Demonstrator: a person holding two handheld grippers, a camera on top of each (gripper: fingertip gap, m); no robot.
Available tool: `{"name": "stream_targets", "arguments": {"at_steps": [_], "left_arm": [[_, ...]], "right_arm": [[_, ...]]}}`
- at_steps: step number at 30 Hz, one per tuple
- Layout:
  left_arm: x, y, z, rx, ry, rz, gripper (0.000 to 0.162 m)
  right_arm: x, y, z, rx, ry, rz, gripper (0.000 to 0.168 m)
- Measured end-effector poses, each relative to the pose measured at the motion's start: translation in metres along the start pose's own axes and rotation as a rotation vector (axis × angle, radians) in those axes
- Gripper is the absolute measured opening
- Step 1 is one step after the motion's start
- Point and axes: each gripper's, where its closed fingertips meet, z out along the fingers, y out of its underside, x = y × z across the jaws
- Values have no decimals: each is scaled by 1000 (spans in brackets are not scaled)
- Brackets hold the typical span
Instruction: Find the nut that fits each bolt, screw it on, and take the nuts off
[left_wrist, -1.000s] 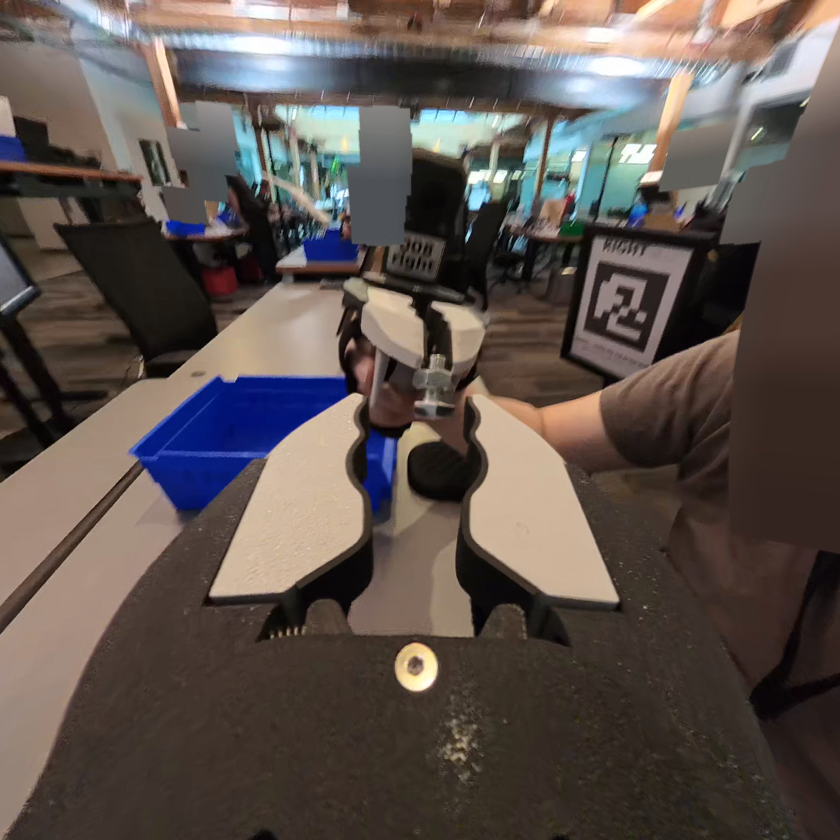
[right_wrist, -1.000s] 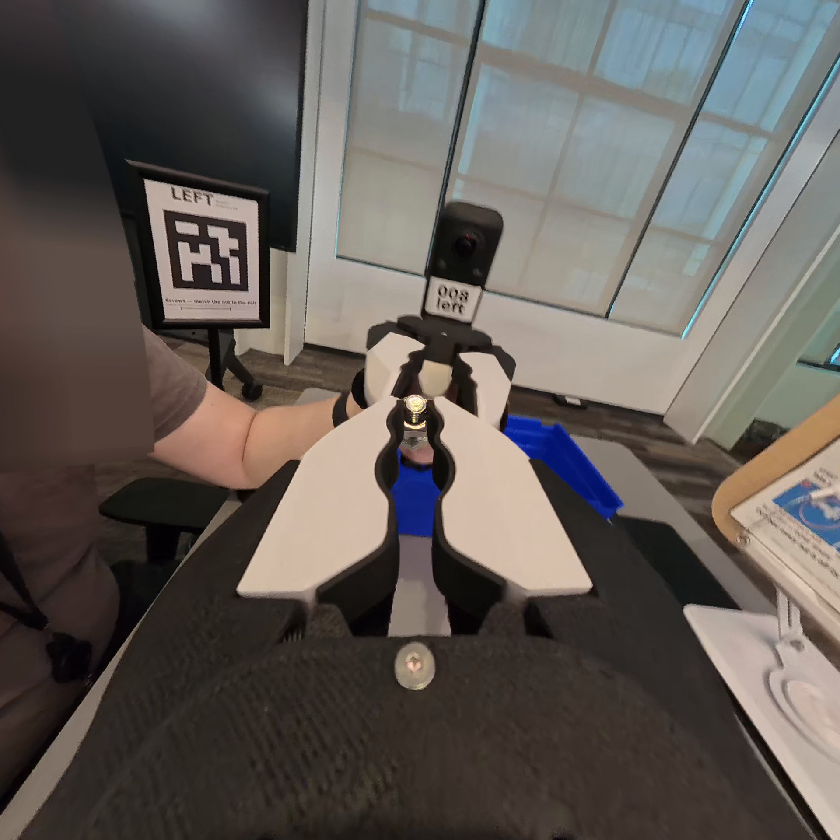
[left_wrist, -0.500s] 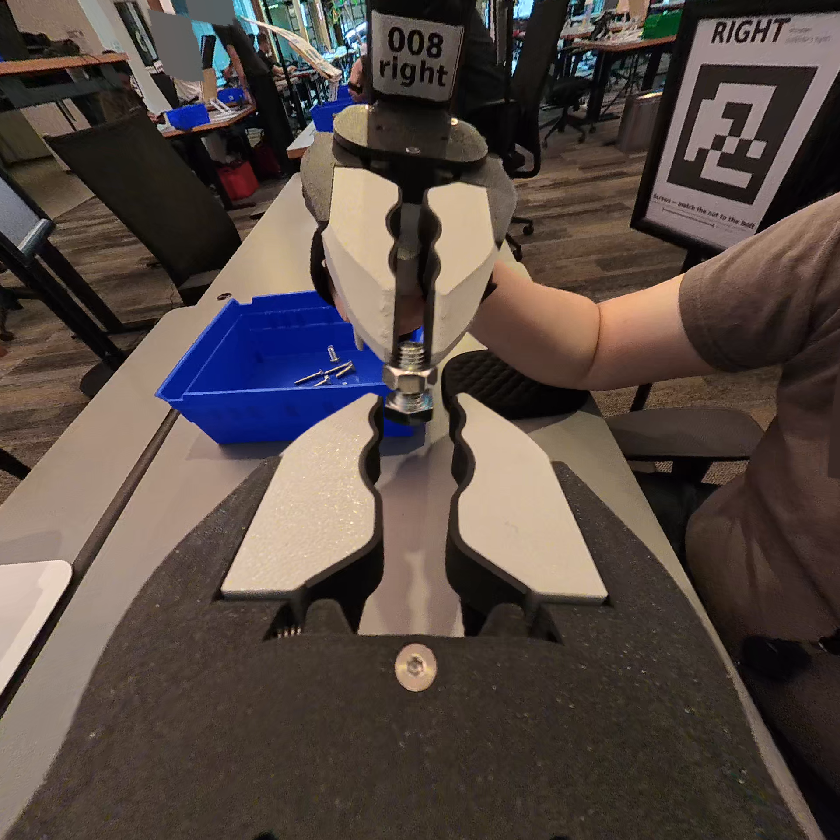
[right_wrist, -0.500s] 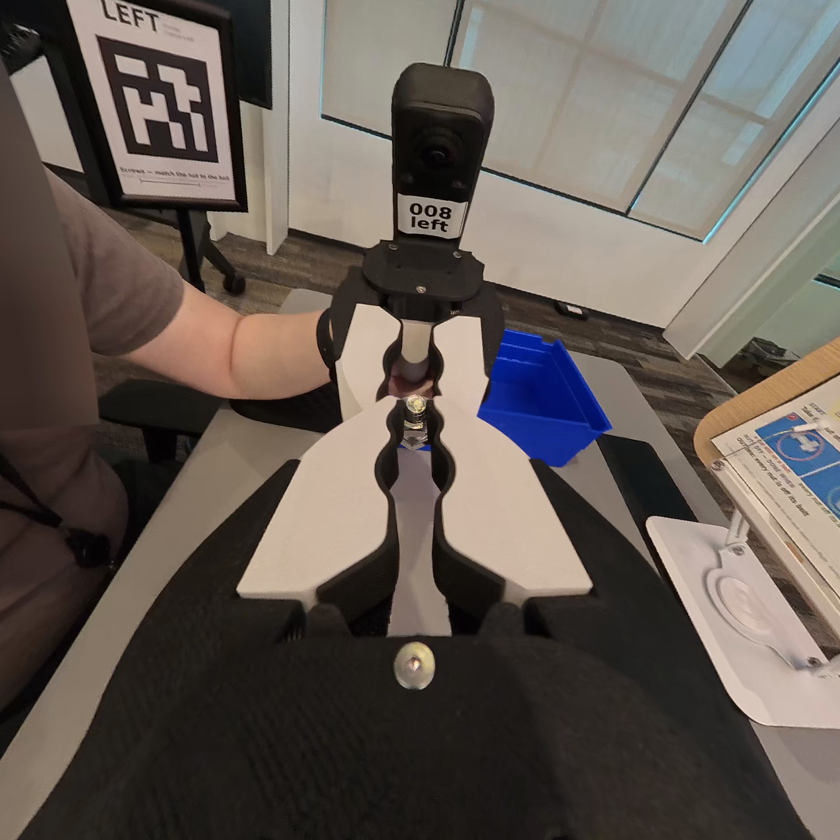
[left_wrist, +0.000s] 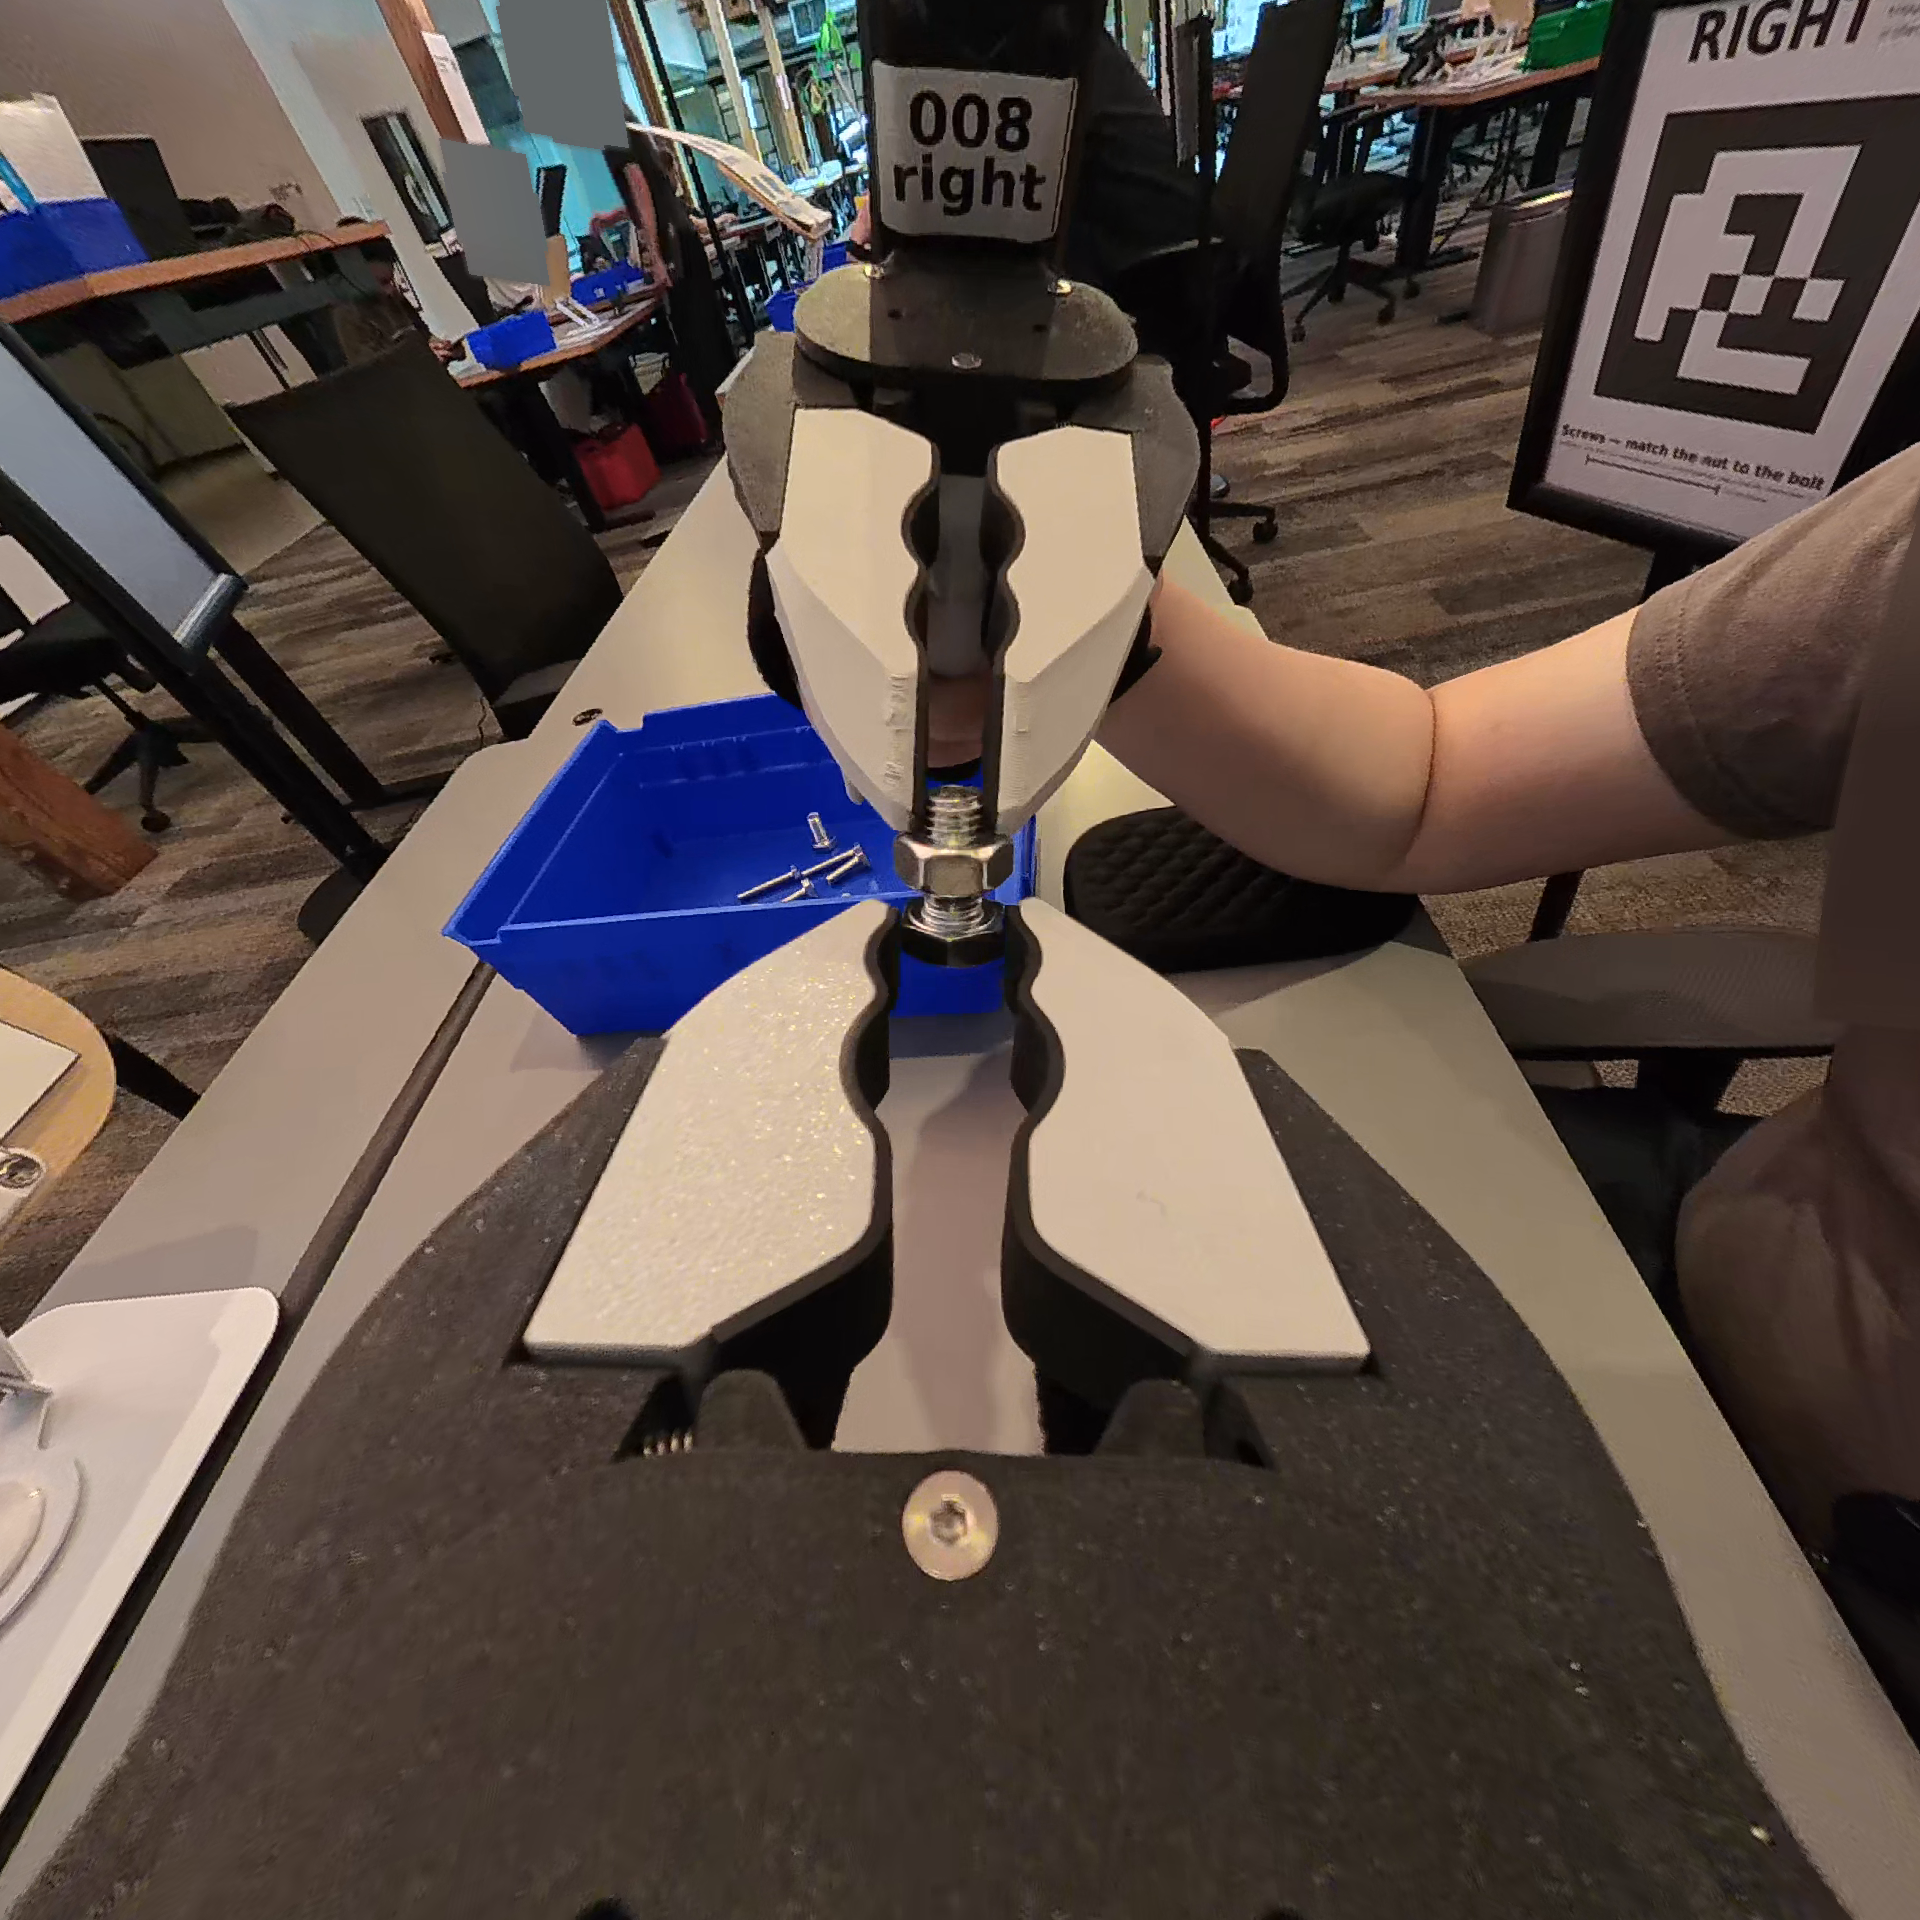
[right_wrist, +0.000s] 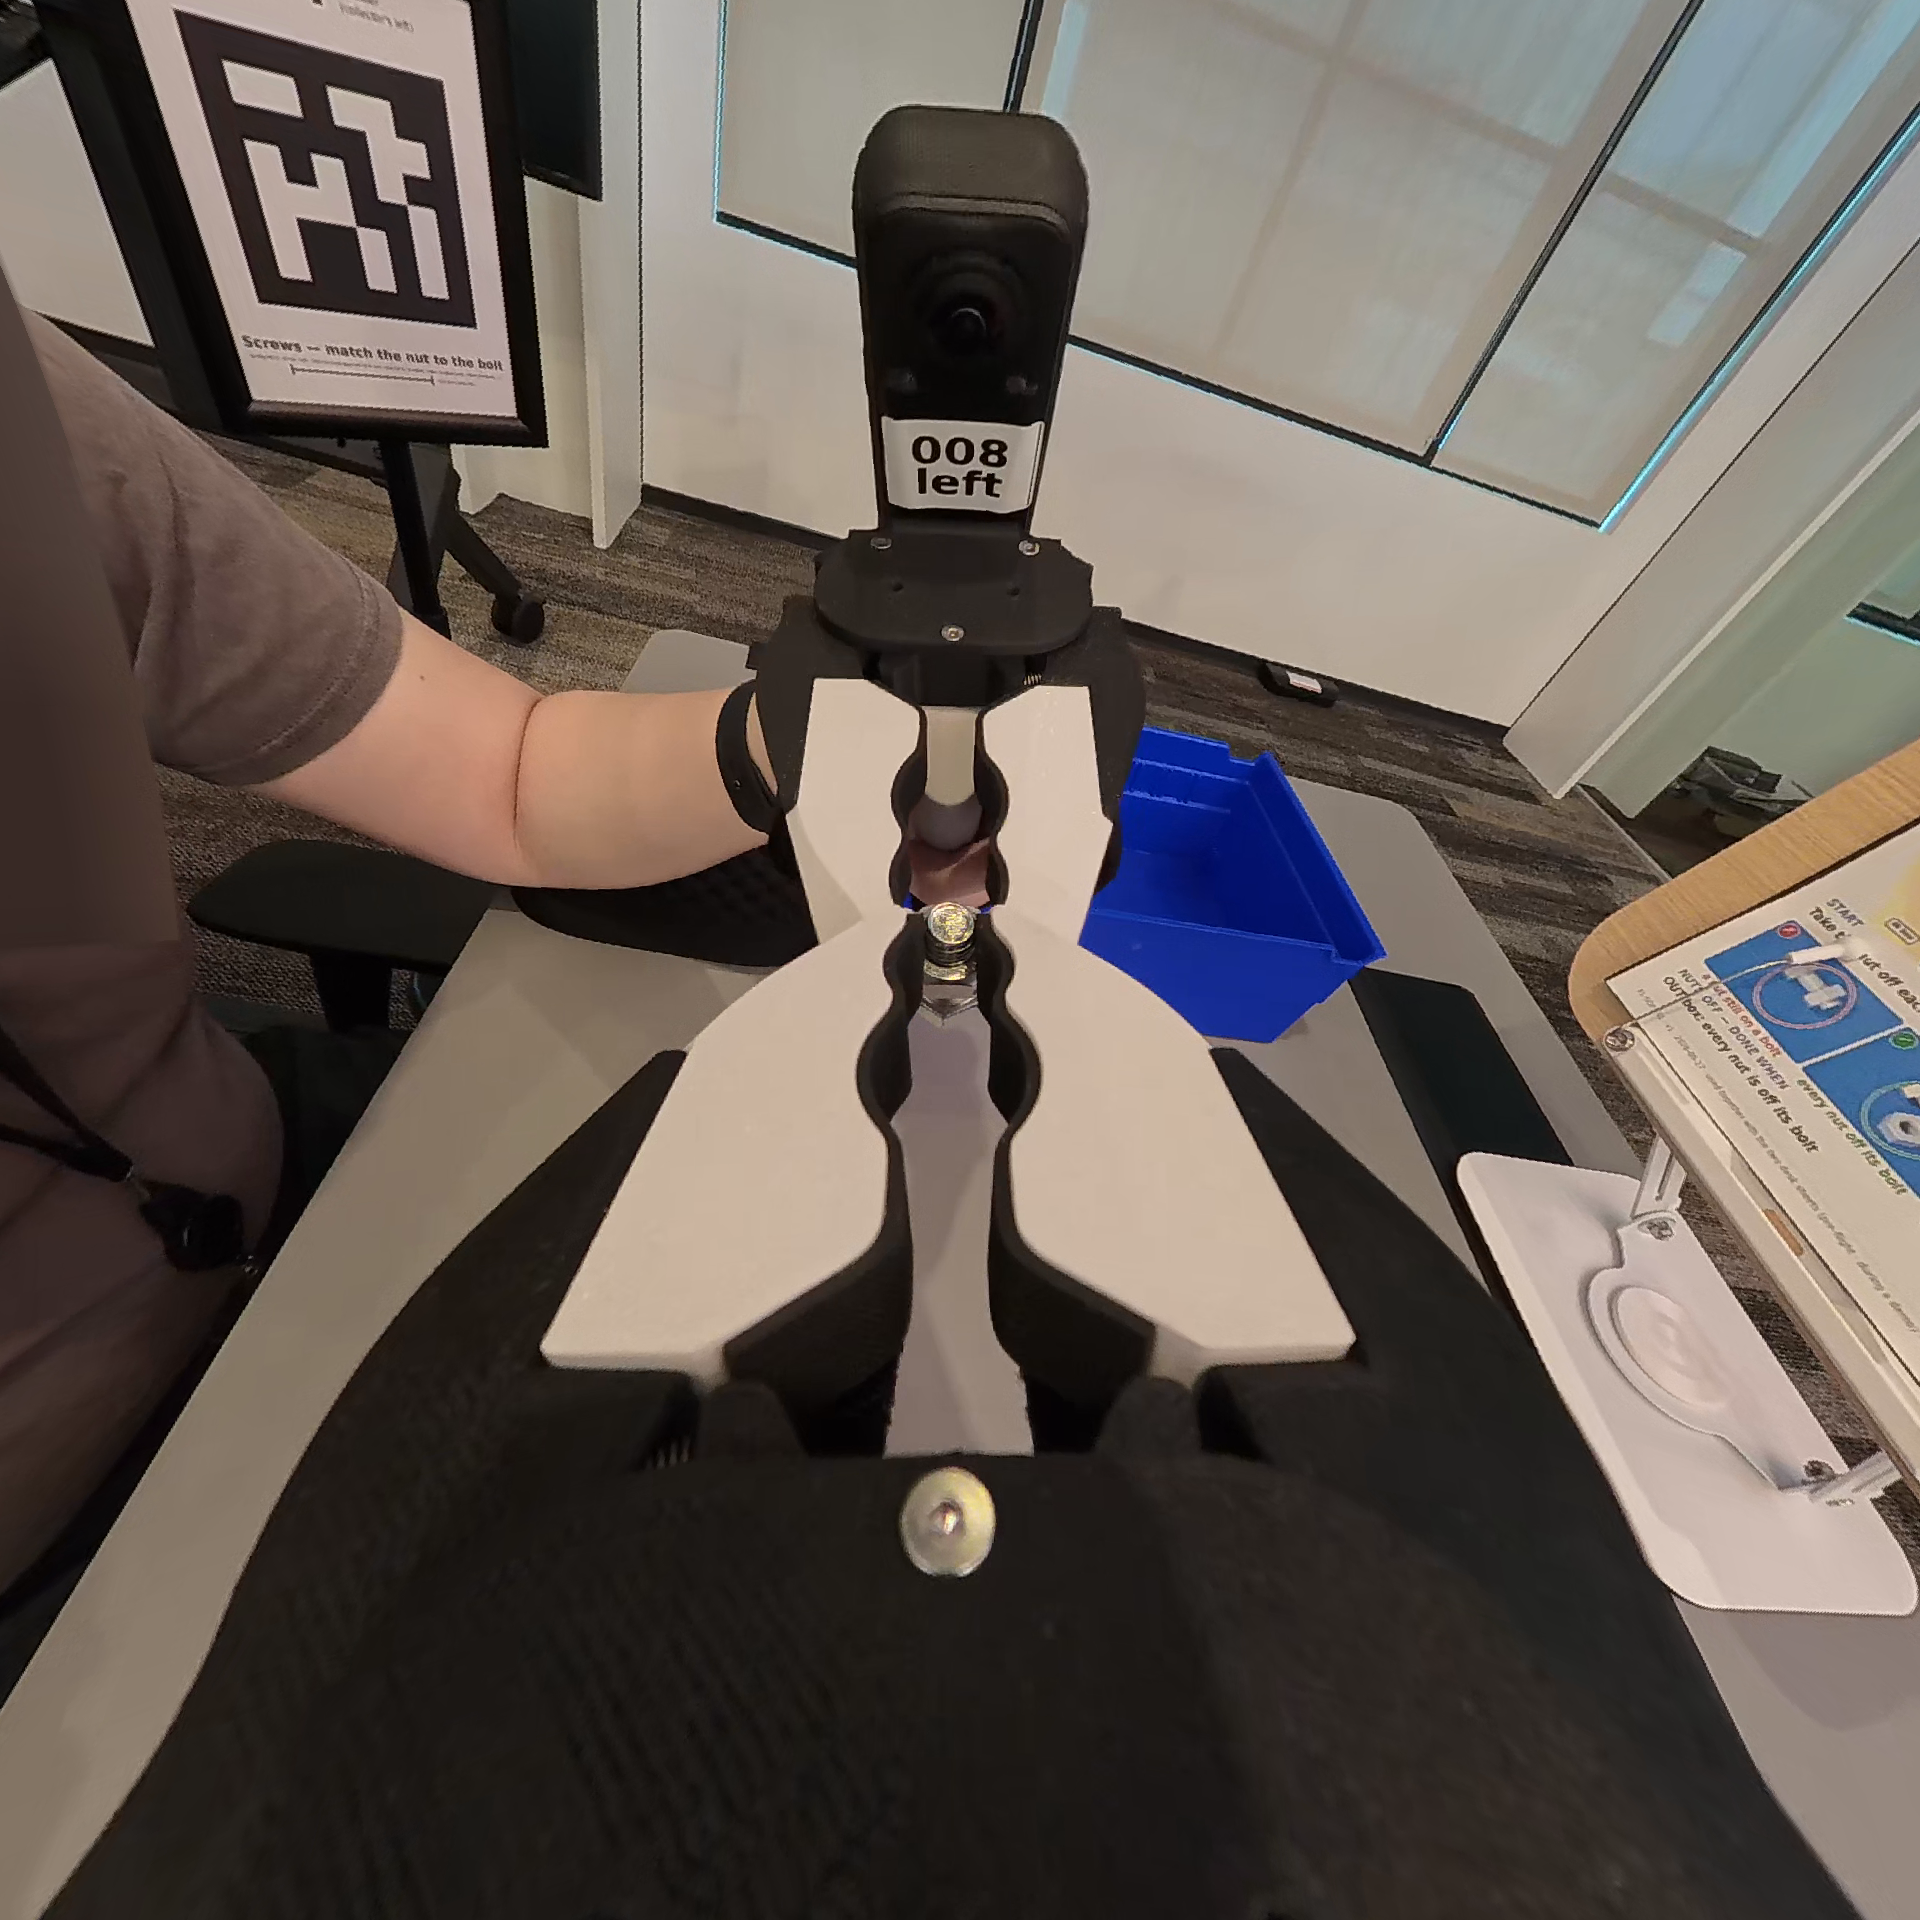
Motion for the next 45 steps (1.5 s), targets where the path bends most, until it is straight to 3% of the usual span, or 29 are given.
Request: {"name": "stream_targets", "arguments": {"at_steps": [10,12,15,22,38,45], "left_arm": [[-1,-5,0,41,-5,-14,18],[-3,-7,0,50,-10,-38,18],[-8,-8,-1,68,-30,-80,18],[-6,-22,-2,182,17,-179,18],[-3,-35,-8,249,31,-199,18],[3,-33,-2,235,52,-196,18]], "right_arm": [[2,-5,-2,36,7,1,11],[5,-10,-5,72,32,-1,25],[9,-19,-11,138,55,9,32],[9,-15,-2,162,21,53,33],[19,-20,-18,235,14,119,27],[7,-24,-4,240,-25,123,28]]}}
